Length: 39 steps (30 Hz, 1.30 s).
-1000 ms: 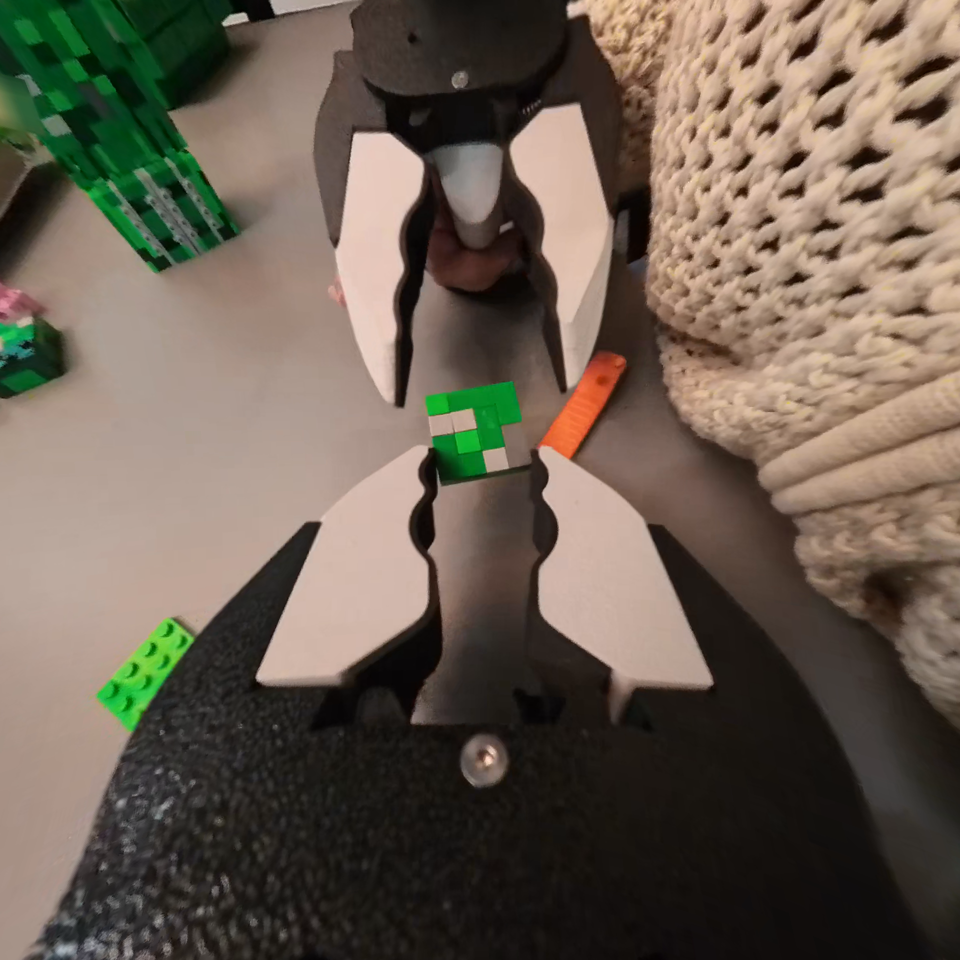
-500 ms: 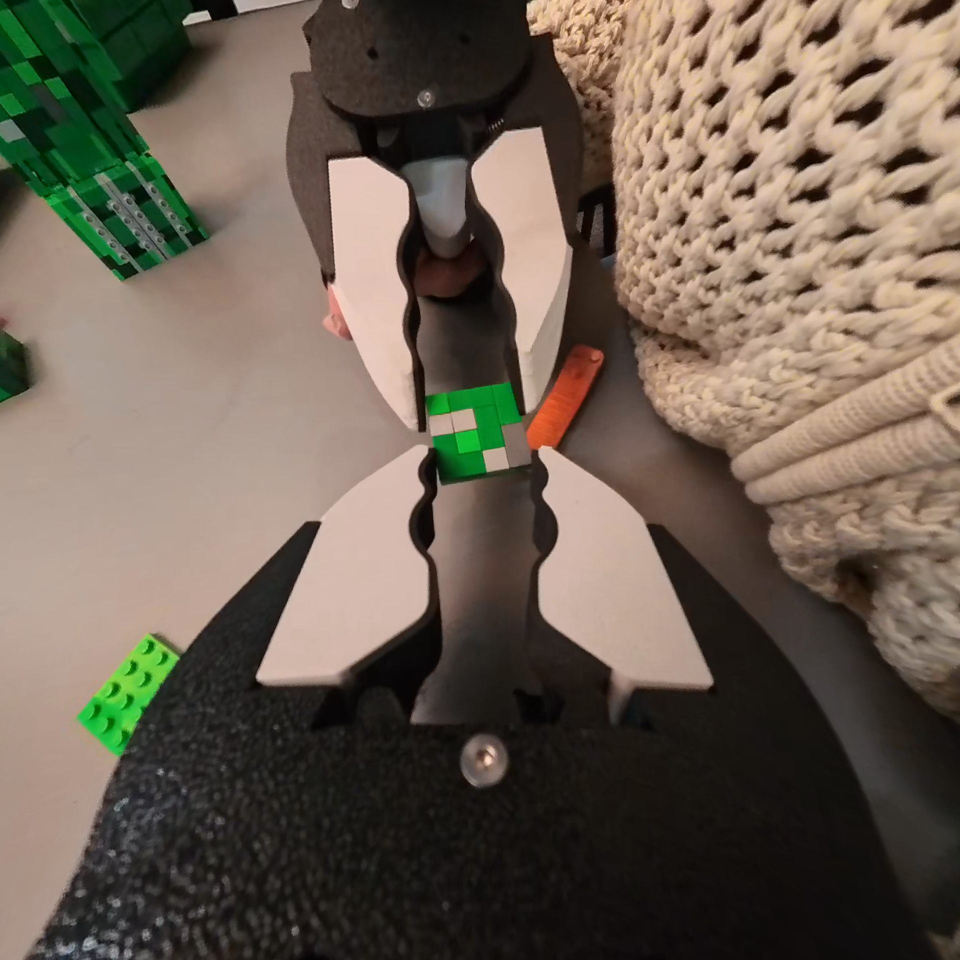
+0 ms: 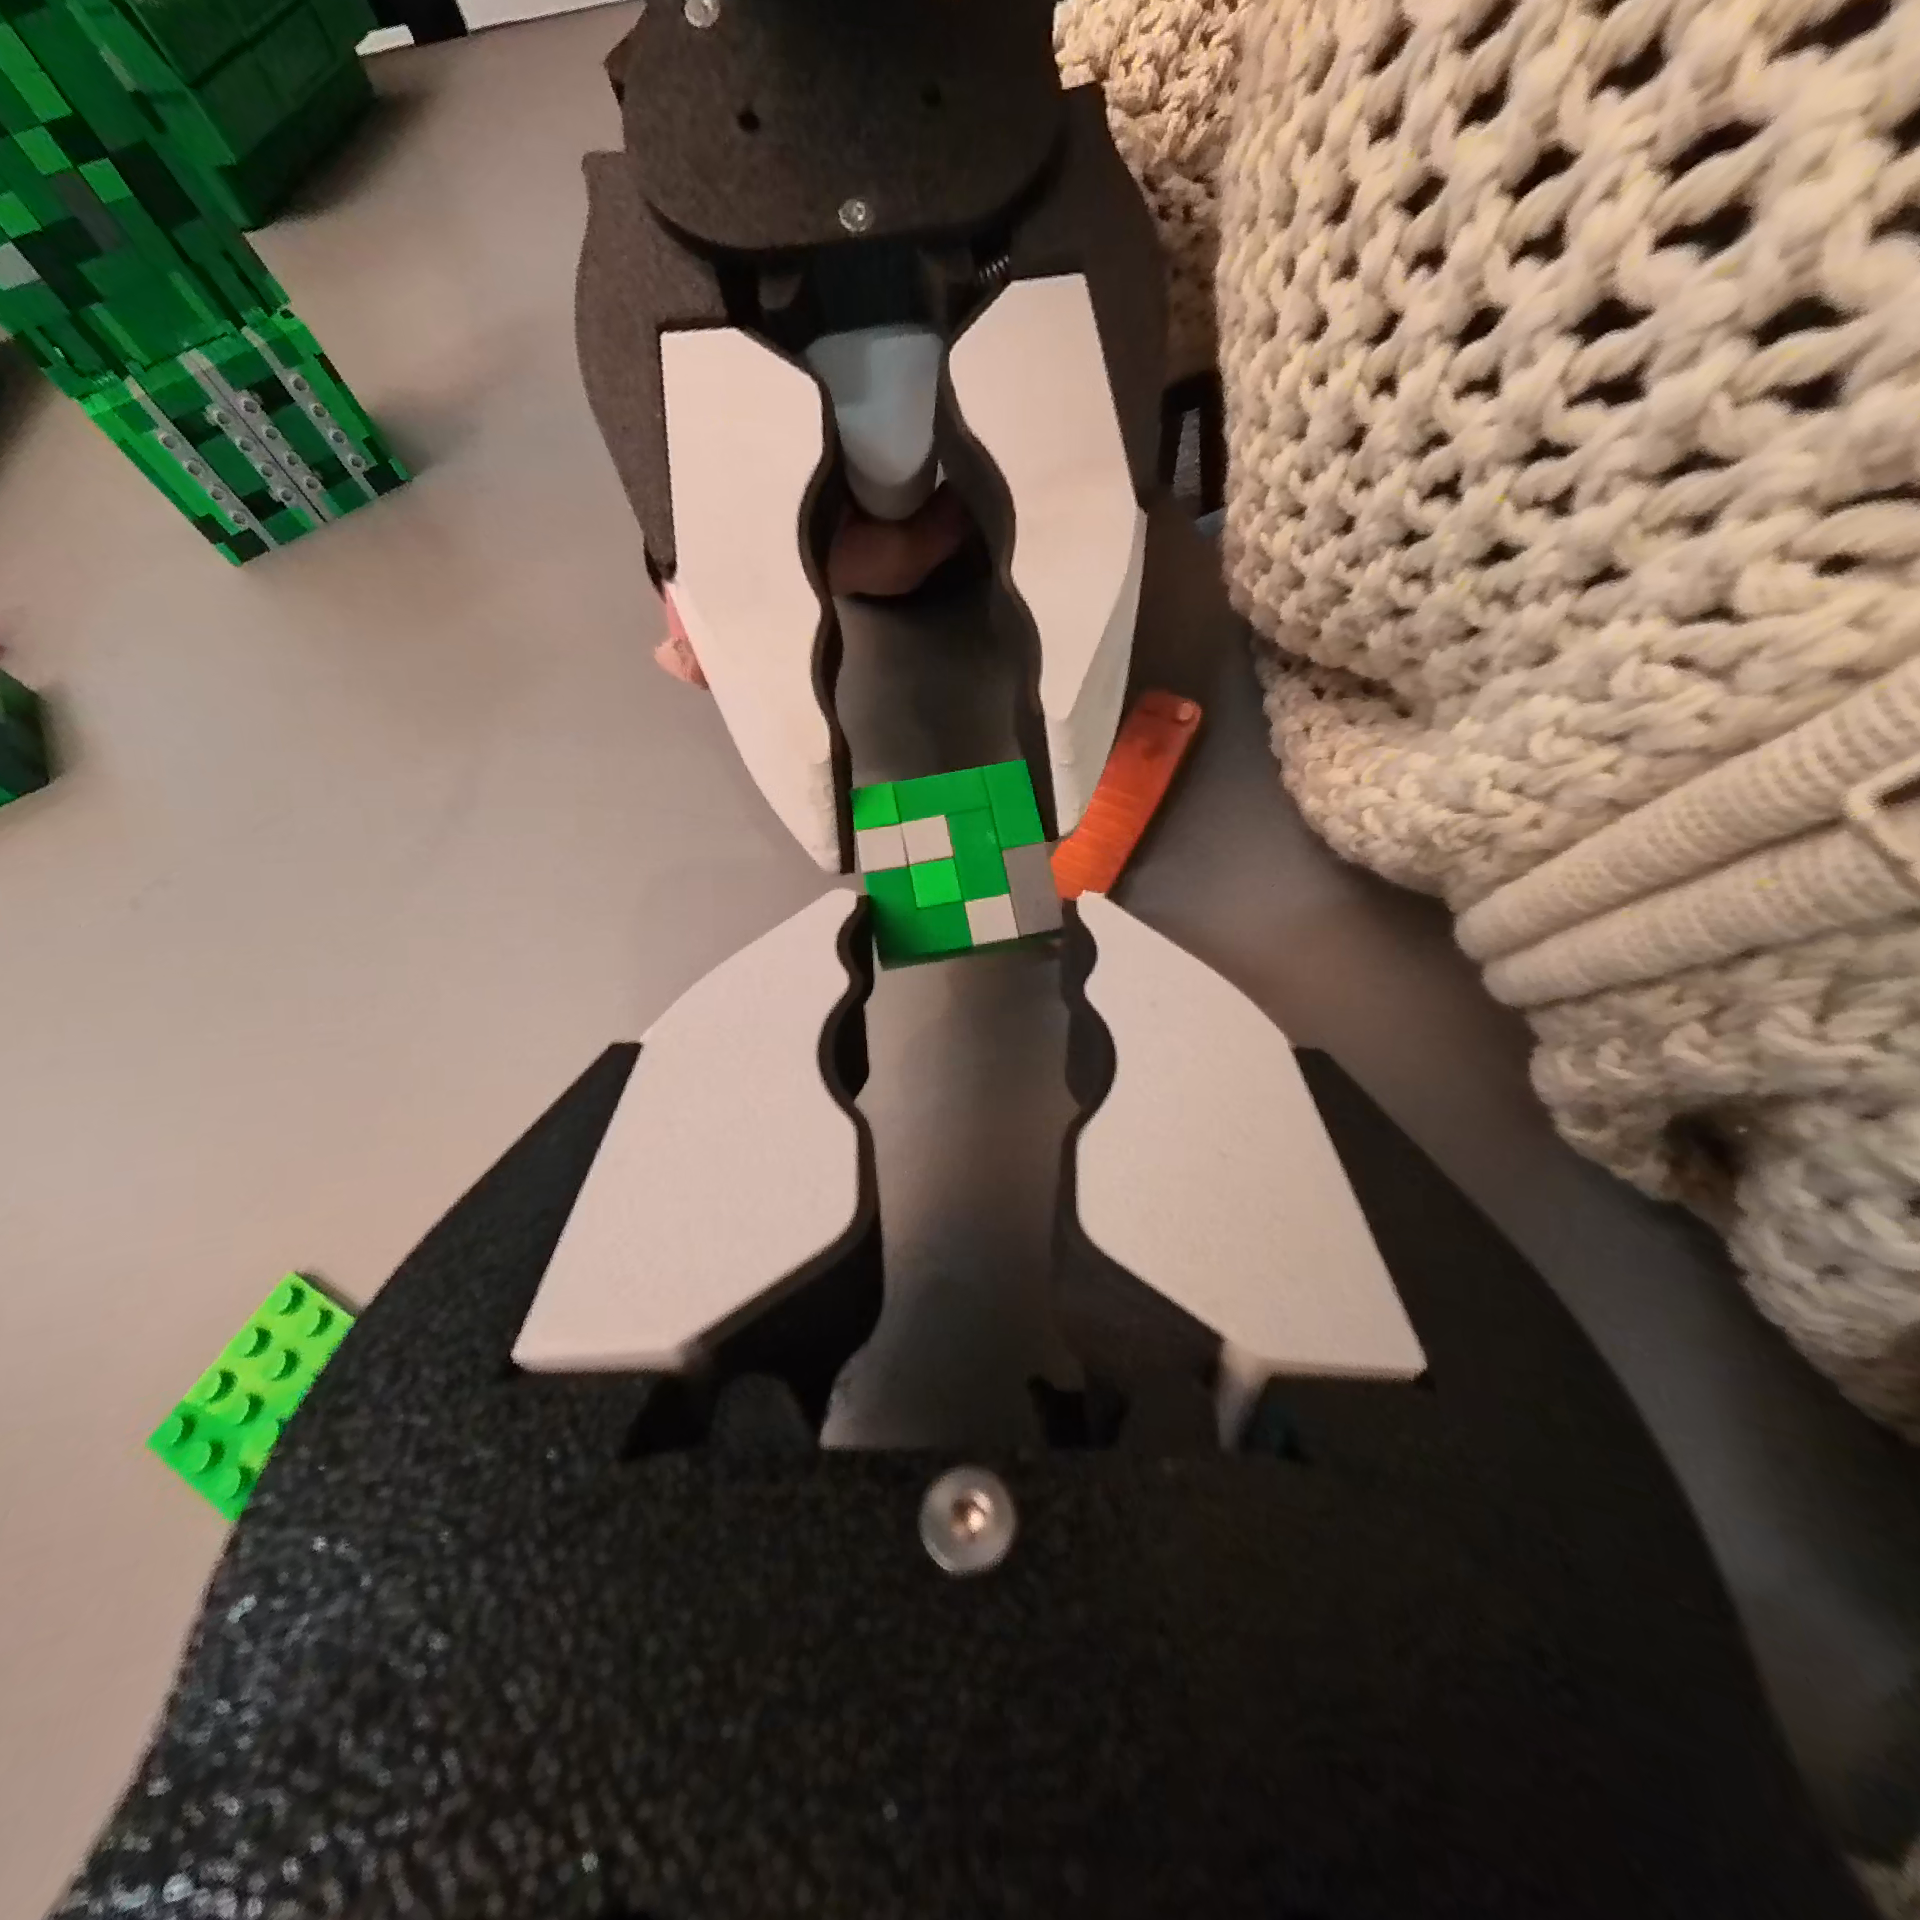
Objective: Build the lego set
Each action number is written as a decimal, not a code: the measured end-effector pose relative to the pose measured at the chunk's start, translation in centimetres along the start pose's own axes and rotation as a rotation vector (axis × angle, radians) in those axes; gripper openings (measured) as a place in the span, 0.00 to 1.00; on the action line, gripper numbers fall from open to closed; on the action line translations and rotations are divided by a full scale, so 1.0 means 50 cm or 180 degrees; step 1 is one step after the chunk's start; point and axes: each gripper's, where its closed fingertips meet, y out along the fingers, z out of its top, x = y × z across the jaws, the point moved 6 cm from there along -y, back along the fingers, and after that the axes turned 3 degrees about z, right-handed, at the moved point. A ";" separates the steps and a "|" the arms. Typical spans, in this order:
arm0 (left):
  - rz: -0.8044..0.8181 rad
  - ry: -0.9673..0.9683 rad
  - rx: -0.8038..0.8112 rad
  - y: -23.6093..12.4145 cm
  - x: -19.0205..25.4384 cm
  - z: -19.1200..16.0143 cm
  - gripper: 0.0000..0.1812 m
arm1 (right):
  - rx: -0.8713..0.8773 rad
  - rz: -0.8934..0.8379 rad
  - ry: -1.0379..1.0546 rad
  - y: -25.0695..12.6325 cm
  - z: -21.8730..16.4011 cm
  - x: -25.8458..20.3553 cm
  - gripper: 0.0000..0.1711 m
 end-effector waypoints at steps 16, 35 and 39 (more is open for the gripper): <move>0.0875 -0.0171 0.0324 -0.015 -0.057 0.013 0.33 | 0.0335 -0.0530 0.0516 -0.032 0.001 0.055 0.20; 0.3352 -0.0598 0.1233 -0.201 -0.187 -0.033 0.30 | -0.0159 -0.2380 0.0401 0.004 0.007 0.457 0.20; 0.3414 -0.0606 0.1301 -0.207 -0.191 -0.035 0.29 | -0.0432 -0.2276 0.0499 0.018 -0.005 0.467 0.20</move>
